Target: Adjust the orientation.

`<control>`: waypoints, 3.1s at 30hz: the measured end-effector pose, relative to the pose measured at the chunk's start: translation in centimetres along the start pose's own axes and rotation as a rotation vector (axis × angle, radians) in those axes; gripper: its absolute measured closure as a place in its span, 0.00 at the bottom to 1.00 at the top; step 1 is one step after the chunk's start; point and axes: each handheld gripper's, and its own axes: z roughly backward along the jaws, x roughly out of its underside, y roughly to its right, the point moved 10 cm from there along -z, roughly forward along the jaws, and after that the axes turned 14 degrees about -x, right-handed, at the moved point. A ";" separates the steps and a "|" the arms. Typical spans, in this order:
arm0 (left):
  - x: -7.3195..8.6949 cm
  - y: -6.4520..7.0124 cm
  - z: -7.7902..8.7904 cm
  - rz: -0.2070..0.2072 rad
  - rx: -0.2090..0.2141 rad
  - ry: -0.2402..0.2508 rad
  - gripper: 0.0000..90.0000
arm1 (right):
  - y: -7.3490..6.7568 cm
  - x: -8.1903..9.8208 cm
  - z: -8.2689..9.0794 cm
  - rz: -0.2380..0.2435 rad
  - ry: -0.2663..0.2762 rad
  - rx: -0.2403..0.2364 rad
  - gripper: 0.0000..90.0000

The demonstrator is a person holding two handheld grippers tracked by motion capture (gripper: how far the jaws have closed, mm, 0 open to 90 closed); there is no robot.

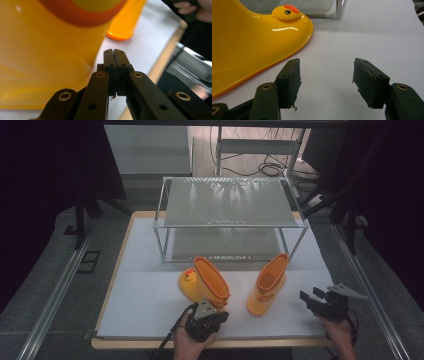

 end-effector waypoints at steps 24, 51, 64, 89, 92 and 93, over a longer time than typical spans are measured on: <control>2.0 -4.7 3.4 0.049 -0.025 -0.011 1.00 | 0.5 0.1 0.3 -0.014 0.004 0.014 0.42; 4.1 -9.7 6.4 0.141 -0.069 0.002 0.95 | 1.1 0.1 0.5 -0.032 0.013 0.030 0.43; 2.1 -5.2 3.8 0.032 0.009 -0.049 0.72 | 1.1 0.4 0.4 -0.037 0.011 0.027 0.43; -3.7 -1.7 4.4 0.006 0.209 -0.205 0.55 | 1.3 0.7 1.0 -0.028 0.006 0.024 0.42; -4.5 -1.1 4.7 0.000 0.226 -0.209 0.55 | 1.3 0.6 1.1 -0.027 0.007 0.024 0.42; -4.8 -0.9 4.9 0.004 0.233 -0.207 0.56 | 1.3 0.6 1.1 -0.025 0.011 0.025 0.42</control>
